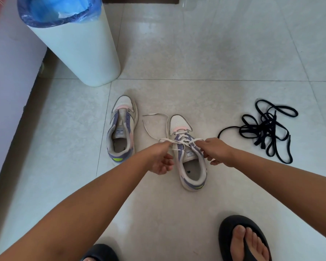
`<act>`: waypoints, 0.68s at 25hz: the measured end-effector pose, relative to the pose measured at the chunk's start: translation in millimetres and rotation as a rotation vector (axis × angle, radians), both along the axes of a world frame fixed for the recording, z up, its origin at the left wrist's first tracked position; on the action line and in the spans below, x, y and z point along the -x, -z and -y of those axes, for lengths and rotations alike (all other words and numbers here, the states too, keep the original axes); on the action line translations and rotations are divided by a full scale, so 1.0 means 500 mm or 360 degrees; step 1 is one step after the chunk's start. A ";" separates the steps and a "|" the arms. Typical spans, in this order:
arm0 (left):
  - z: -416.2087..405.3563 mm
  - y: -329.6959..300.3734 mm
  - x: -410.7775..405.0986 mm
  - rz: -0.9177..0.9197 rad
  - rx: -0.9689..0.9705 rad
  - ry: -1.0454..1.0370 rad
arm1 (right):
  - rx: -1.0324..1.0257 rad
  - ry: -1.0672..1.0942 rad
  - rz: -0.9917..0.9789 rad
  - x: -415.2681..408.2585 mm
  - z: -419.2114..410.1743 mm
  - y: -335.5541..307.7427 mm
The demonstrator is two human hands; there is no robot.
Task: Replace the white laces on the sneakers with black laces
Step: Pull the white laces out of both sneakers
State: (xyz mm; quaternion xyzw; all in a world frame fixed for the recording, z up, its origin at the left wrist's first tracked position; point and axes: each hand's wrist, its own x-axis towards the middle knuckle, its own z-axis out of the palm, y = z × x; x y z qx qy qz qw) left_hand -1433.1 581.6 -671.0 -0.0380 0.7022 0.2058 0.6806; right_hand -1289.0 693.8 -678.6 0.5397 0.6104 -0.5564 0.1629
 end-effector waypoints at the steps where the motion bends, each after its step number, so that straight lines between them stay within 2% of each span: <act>1: -0.004 -0.005 -0.013 0.0080 -0.0003 0.0033 | 0.0109 0.0055 -0.0038 0.000 0.004 0.000; 4: -0.008 0.003 -0.040 -0.0153 -0.0127 0.0191 | 0.0115 0.0155 -0.0185 0.005 0.005 0.004; 6: -0.007 0.013 -0.042 -0.0260 -0.0187 0.0118 | 0.0001 0.0103 -0.0230 0.011 0.005 0.007; 9: -0.003 0.026 -0.044 -0.0373 -0.0276 0.0027 | -0.0232 -0.0099 -0.0213 0.016 0.008 0.010; 12: 0.014 0.044 -0.041 -0.0586 -0.0336 0.0094 | -0.0350 0.0010 -0.0163 -0.006 -0.015 0.015; 13: 0.024 0.050 -0.032 -0.0665 -0.0321 0.0142 | -0.0470 -0.0054 -0.0096 -0.021 -0.028 0.015; 15: 0.049 0.061 0.001 -0.0964 -0.0271 0.0431 | -0.0859 -0.0503 0.0224 -0.058 -0.059 0.018; 17: 0.075 0.060 0.032 -0.1389 -0.0136 0.0922 | -0.1277 -0.1008 0.0577 -0.087 -0.083 0.019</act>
